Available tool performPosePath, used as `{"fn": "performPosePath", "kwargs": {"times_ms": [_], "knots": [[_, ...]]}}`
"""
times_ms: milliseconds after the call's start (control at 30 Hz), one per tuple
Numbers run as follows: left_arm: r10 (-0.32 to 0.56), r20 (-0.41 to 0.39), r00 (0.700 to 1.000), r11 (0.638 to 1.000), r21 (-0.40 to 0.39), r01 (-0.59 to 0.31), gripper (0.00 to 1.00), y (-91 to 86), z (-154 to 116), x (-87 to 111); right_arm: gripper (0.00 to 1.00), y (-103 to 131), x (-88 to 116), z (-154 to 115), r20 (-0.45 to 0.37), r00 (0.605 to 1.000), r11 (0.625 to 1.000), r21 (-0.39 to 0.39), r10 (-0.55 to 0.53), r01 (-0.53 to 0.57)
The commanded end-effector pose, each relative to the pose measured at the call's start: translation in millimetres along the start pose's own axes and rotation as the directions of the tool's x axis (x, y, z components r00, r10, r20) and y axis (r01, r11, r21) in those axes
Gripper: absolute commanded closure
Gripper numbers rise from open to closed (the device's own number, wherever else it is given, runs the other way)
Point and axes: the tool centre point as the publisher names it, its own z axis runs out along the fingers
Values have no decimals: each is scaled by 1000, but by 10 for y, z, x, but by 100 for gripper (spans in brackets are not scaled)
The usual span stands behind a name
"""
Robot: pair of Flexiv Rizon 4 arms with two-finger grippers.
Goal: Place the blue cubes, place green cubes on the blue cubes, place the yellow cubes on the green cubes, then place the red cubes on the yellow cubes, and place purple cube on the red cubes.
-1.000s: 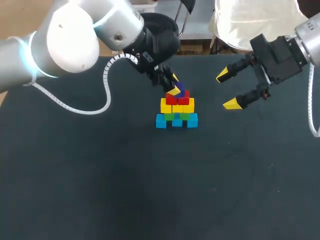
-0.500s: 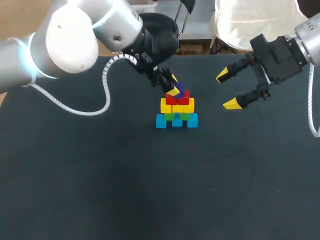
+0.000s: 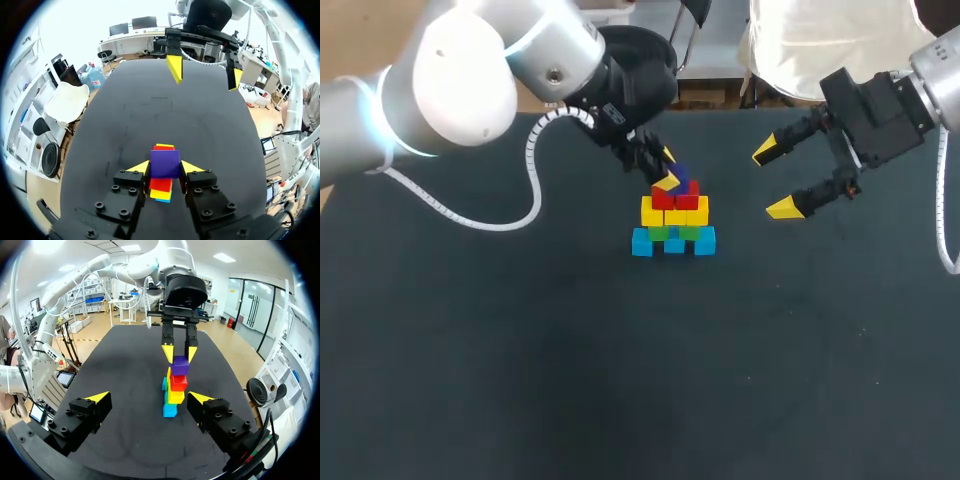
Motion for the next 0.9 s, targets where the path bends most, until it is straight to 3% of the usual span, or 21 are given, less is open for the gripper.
{"fn": "performPosePath", "kwargs": {"times_ms": [33,500,533,600,633,667,700,900], "knots": [[2,0,1000,1000,6,-2,100,32,14,-13,0,6,0,0,0,1000,1000,2,0,0],[-11,-12,1000,1000,3,11,100,42,19,-3,0,6,0,0,0,1000,1000,2,0,0],[-13,-12,1000,1000,2,13,93,42,18,-3,0,6,0,0,0,1000,1000,2,0,0],[-24,-12,1000,1000,0,24,60,46,16,-1,0,6,0,0,0,1000,1000,2,0,0],[-29,-13,1000,1000,-1,29,43,48,16,-1,0,6,0,0,0,1000,1000,2,0,0],[-30,-13,999,1000,0,30,15,48,17,-1,0,6,0,0,0,1000,1000,2,0,0],[-31,-13,999,1000,0,31,0,49,17,-2,0,6,0,0,0,1000,1000,2,0,0],[-37,-7,999,999,-1,37,0,50,3,-17,0,6,0,0,0,1000,1000,2,0,0]]}}
